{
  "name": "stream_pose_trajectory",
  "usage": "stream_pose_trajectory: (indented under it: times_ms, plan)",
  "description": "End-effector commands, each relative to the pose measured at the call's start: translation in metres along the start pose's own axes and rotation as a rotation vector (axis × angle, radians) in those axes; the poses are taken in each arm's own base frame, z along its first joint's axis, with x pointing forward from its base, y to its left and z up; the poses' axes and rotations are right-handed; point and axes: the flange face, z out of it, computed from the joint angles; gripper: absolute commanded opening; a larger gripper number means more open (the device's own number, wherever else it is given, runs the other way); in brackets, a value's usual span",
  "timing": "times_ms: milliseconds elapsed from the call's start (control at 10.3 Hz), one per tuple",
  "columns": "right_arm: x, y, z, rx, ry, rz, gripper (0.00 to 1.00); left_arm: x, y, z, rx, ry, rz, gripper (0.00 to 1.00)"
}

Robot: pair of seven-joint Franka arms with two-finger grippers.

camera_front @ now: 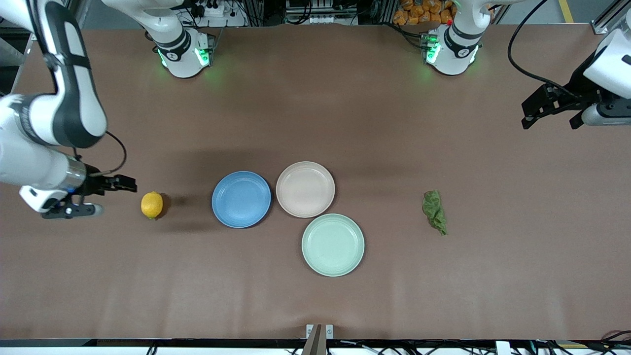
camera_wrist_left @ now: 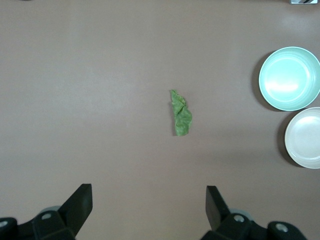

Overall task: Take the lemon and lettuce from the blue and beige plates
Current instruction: 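Open the right gripper, releasing the lemon, and draw it back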

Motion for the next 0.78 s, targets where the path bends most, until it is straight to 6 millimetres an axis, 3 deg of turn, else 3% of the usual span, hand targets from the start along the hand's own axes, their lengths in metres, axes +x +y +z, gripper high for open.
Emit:
stream_pose_trajectory:
  times_ms: [0,390,682]
  plan:
    - [-0.014,0.01,-0.047,0.02,0.022,0.03,1.0,-0.001,0.0,-0.005,0.006,-0.009,0.014,1.0]
    - [-0.053,0.014,-0.113,0.027,0.055,0.035,1.0,-0.001,-0.002,0.003,0.008,-0.05,0.007,1.0]
    - [-0.066,0.012,-0.138,0.027,0.034,0.027,1.0,0.0,-0.009,0.01,-0.005,-0.082,-0.043,1.0]
